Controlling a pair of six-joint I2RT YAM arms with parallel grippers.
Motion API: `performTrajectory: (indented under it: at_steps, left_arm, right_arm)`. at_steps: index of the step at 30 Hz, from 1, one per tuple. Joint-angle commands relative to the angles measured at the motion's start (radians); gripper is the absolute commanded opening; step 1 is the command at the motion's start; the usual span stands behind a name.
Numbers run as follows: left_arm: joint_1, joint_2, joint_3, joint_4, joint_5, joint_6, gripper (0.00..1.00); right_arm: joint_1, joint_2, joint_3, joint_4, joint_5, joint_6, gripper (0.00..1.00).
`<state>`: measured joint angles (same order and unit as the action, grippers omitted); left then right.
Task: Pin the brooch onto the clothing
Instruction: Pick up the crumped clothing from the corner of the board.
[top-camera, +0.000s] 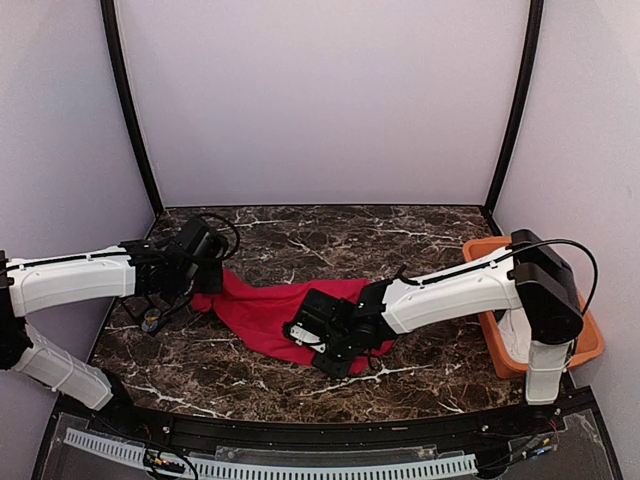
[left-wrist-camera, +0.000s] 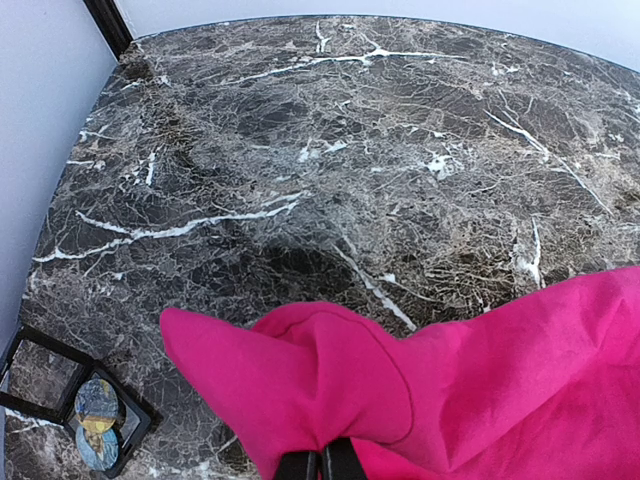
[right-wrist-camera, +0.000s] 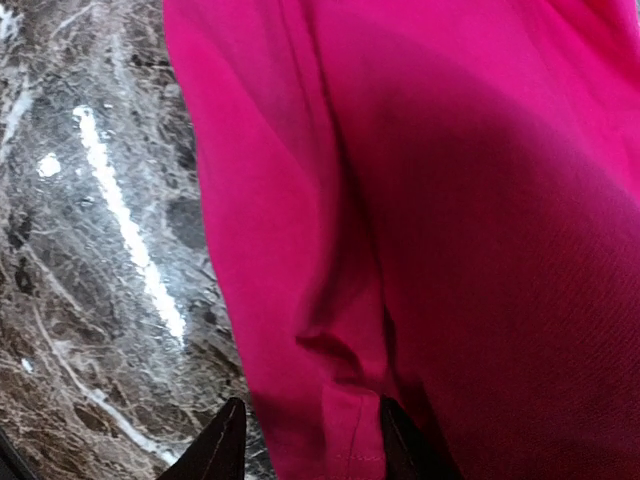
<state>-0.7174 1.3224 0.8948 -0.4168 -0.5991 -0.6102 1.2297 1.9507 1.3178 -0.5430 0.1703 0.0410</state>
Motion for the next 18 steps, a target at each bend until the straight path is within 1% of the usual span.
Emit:
performTrajectory:
  at_steps: [1, 4, 6, 11, 12, 13, 14, 16, 18]
  left_arm:
    - [-0.005, -0.008, -0.005, -0.001, -0.002, 0.005, 0.01]
    - [-0.005, -0.009, 0.0, 0.0, -0.002, 0.009, 0.01]
    - [-0.005, -0.007, 0.001, 0.0, -0.003, 0.007, 0.01]
    - [-0.005, -0.001, 0.005, -0.002, -0.003, 0.009, 0.01]
    - [-0.004, 0.0, 0.005, -0.002, -0.003, 0.009, 0.01]
    - [-0.006, 0.0, 0.005, -0.002, -0.004, 0.011, 0.01]
    - [-0.006, -0.001, 0.006, -0.003, -0.004, 0.011, 0.01]
    - [-0.007, 0.0, 0.009, -0.003, -0.007, 0.013, 0.01]
    - [-0.007, -0.001, 0.02, -0.005, -0.009, 0.018, 0.01]
  right_arm:
    - [0.01, 0.0, 0.014, -0.026, 0.146, 0.018, 0.43]
    - [0.009, -0.022, -0.005, -0.008, 0.174, 0.013, 0.43]
    - [0.007, -0.024, -0.014, -0.004, 0.178, 0.009, 0.4]
    - [0.003, 0.003, -0.021, -0.005, 0.172, 0.003, 0.16]
    - [0.002, 0.007, -0.021, -0.006, 0.171, 0.004, 0.1]
    - [0.003, 0.009, -0.02, -0.005, 0.174, 0.005, 0.02]
    - [0.003, 0.008, -0.019, -0.006, 0.179, 0.006, 0.0]
    - [0.003, -0.006, -0.018, -0.007, 0.192, 0.002, 0.0]
    - [0.003, -0.03, 0.001, -0.031, 0.237, 0.002, 0.0]
